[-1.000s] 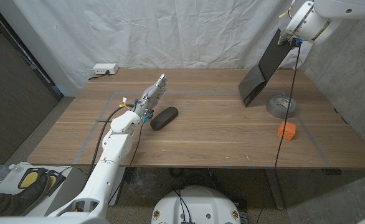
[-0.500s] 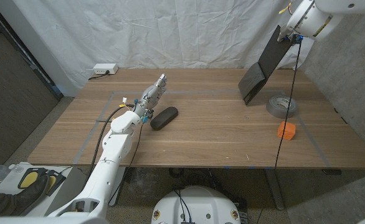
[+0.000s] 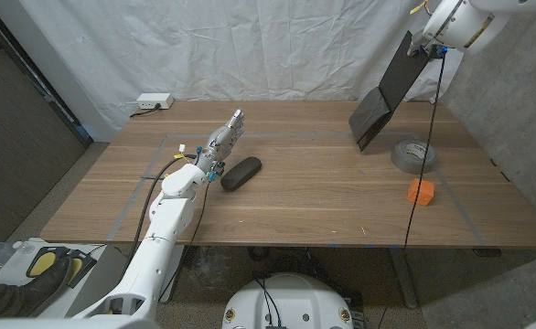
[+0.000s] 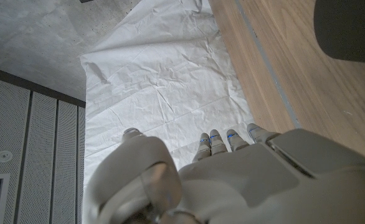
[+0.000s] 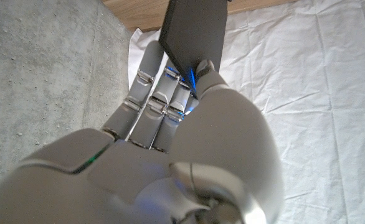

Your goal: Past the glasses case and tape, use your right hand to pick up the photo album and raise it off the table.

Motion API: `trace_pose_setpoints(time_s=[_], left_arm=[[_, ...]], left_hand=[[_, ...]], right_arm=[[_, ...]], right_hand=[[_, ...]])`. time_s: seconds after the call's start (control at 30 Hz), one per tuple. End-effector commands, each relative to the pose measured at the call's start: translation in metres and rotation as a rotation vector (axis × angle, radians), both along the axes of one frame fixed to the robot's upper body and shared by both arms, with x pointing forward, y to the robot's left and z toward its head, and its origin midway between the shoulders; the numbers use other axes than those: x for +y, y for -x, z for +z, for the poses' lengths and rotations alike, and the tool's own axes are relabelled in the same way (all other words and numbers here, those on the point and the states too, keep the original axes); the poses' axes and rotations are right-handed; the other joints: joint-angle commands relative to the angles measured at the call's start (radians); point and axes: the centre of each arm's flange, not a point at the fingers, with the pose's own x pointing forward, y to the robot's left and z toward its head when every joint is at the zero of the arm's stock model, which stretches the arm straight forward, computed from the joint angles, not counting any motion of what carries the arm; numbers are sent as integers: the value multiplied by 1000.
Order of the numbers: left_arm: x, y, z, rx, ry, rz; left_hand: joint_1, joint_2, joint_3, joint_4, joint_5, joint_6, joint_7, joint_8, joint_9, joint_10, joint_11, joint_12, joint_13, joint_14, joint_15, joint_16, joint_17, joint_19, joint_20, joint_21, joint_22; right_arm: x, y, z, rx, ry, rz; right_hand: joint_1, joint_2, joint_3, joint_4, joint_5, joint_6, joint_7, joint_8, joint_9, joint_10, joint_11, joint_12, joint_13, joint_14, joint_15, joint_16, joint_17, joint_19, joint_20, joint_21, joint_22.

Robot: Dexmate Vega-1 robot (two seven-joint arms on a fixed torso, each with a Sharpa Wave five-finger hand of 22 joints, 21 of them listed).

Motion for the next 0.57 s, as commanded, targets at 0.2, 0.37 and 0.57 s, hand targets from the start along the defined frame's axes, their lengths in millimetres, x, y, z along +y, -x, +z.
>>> trace_pose_setpoints(time_s=[0.2,0.37,0.57], left_arm=[[-1,3,1,-1,-1,3],[0,4,1,1,-3,3],[0,4,1,-5,-2,0]], left_hand=[[14,1,-10,3,0,-5,2,-4,5,-9,3,3,5,-8,-1,0,5,-2,-42,3,5],[14,1,-10,3,0,-6,2,-4,5,-9,5,3,5,-8,-1,1,5,-3,-41,2,5],[15,2,-11,3,0,-9,0,-6,5,-8,3,3,5,-8,-1,1,5,-2,-42,3,5]], right_arm=[[2,2,0,4,0,7],[-2,2,-3,5,-7,5],[-3,5,-5,4,-8,10]], right_hand=[[78,68,6,1,6,1,-5,3,5,25,-21,6,4,53,-60,1,6,-5,-143,12,-2],[77,69,7,1,6,1,-2,2,5,24,-22,5,5,54,-60,0,8,-5,-143,14,-5],[77,69,7,2,6,2,-2,3,6,25,-20,4,6,54,-60,-1,9,-6,-142,16,-8]])
